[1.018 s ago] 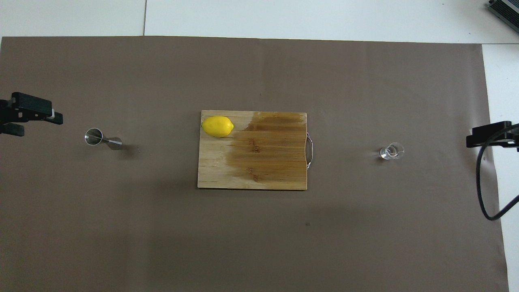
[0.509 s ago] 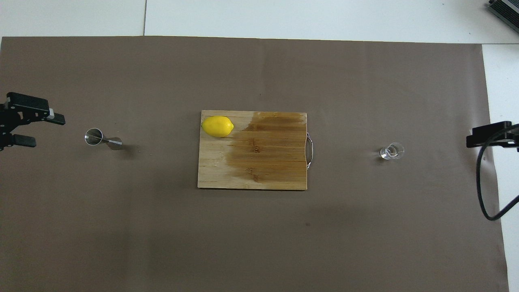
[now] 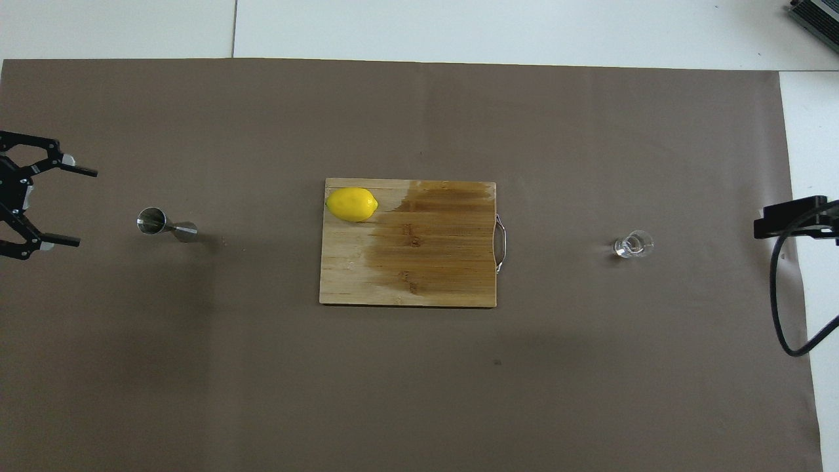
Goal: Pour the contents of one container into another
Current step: 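Open the left gripper and move it toward the metal cup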
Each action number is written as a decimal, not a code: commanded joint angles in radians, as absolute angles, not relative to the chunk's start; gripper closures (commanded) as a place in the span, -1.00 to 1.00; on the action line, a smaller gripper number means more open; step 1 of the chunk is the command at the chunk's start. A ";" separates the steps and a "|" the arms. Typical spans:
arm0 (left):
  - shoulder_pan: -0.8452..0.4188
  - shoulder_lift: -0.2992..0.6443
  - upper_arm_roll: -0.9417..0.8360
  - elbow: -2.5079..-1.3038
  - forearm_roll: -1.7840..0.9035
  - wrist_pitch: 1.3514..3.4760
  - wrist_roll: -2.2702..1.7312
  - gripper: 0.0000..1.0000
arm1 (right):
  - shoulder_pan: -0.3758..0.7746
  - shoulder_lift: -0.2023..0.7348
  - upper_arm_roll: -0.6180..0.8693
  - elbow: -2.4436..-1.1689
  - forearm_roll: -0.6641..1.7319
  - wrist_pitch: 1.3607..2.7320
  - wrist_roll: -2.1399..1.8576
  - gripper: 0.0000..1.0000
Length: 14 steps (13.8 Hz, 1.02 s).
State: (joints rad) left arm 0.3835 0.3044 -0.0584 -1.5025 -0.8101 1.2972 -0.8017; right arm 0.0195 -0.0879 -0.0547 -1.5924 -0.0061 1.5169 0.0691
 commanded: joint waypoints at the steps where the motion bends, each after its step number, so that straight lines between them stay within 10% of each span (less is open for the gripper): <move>1: 0.428 0.391 -0.066 -1.439 -0.894 1.223 -0.845 -1.00 | 0.011 -0.098 -0.051 -1.600 0.002 1.506 0.044 -1.00; 14: 0.491 0.580 -0.063 -1.471 -1.164 1.157 -0.949 -1.00 | 0.011 -0.098 -0.051 -1.600 0.002 1.506 0.044 -1.00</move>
